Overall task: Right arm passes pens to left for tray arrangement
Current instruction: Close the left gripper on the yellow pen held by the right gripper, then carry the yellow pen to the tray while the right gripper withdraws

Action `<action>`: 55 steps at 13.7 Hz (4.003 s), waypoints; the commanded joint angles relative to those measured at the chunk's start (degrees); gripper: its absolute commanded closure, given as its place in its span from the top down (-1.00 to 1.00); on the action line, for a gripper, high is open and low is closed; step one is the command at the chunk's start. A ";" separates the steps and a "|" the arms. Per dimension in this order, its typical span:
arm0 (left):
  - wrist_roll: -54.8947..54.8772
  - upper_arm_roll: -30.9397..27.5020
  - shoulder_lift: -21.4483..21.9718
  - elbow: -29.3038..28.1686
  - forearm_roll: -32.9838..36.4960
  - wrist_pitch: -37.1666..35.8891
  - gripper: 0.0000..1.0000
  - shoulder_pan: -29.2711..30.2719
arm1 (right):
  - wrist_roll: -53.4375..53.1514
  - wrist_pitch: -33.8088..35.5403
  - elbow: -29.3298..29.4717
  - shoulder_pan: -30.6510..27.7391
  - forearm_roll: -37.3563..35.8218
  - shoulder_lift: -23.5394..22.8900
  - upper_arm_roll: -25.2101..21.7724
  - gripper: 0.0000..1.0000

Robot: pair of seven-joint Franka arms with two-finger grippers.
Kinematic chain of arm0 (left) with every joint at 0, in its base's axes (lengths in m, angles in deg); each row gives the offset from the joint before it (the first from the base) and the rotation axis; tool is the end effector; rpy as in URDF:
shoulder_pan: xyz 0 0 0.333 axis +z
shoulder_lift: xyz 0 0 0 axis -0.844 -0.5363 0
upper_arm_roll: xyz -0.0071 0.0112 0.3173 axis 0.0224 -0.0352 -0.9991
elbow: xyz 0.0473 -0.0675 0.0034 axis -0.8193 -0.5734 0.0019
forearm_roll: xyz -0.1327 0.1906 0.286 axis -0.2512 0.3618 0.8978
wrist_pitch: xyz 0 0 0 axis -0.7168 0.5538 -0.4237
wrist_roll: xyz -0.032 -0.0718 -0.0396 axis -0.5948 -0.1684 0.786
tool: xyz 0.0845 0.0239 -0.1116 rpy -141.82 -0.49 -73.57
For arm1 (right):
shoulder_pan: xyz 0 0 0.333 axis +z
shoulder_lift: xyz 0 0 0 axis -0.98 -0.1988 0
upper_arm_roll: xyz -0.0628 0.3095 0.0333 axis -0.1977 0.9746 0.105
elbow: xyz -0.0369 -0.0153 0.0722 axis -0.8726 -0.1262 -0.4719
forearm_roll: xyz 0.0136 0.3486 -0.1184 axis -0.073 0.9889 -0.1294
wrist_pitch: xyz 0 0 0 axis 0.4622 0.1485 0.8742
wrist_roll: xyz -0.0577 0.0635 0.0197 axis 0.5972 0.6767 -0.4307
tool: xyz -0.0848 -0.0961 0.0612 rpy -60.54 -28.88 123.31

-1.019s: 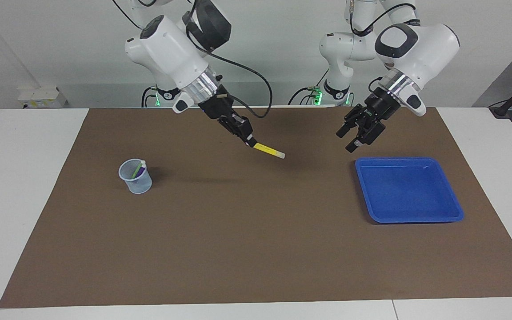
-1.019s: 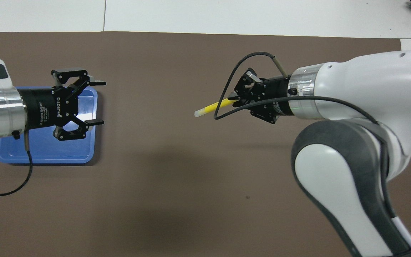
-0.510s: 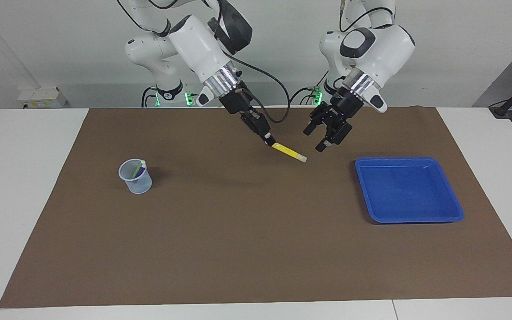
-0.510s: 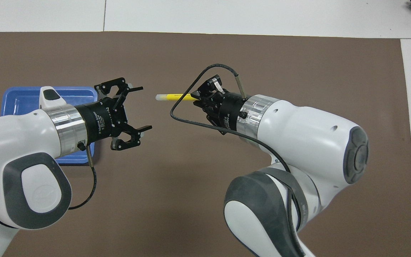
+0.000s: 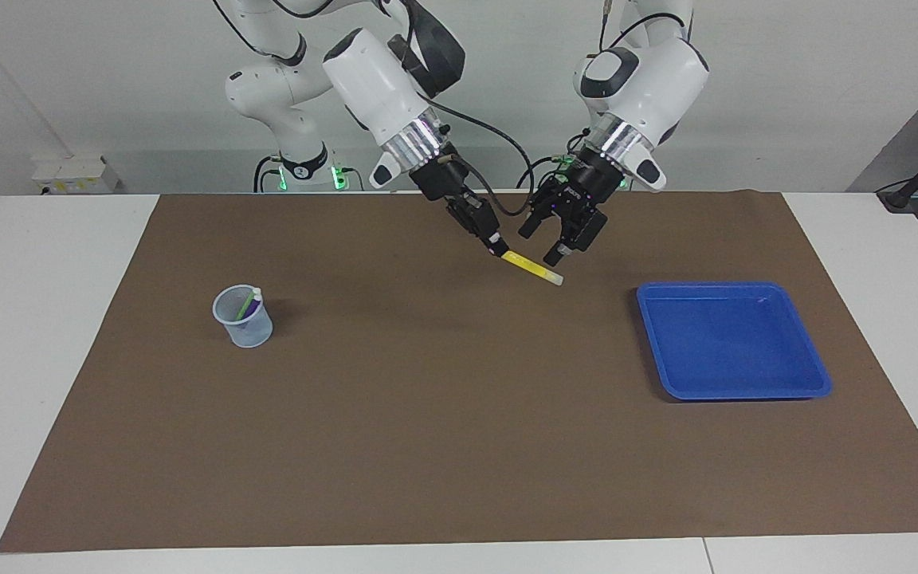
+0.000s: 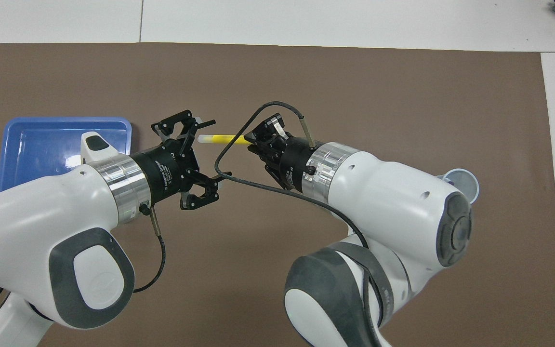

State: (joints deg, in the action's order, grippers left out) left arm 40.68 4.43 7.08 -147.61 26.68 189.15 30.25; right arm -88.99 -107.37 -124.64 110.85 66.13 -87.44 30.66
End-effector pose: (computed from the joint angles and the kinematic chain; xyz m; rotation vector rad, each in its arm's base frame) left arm 0.4790 -0.2597 0.5240 1.5637 1.6849 -0.2475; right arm 0.5188 0.3459 0.5313 -2.0062 1.1785 -0.1075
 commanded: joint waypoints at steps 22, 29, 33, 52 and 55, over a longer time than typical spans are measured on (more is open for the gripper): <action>0.57 -0.47 -4.56 -0.23 -0.97 10.44 0.14 -5.64 | 0.26 -1.32 -1.64 -0.76 1.48 1.27 0.05 -1.00; 1.01 -0.47 -4.03 0.38 -0.97 9.03 -0.53 -5.64 | 4.30 0.78 -1.73 -1.20 1.48 1.53 0.05 -1.00; 2.15 -0.47 -3.77 0.29 -1.06 8.51 -1.00 -5.55 | 4.48 2.20 -1.73 -1.38 1.48 1.70 0.05 -1.00; -24.16 -1.08 -1.66 0.82 -0.27 -10.35 -1.00 -0.82 | 33.28 31.86 -1.12 -12.52 -0.62 4.60 -0.57 1.00; -36.06 -1.08 -0.43 1.17 5.23 -21.88 -1.00 2.53 | 41.81 38.31 -1.20 -14.56 -12.97 5.39 -0.48 1.00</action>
State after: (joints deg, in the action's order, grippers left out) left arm 10.38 3.28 5.11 -146.57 27.99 173.53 30.83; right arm -51.65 -71.55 -124.95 96.95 59.40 -83.43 29.61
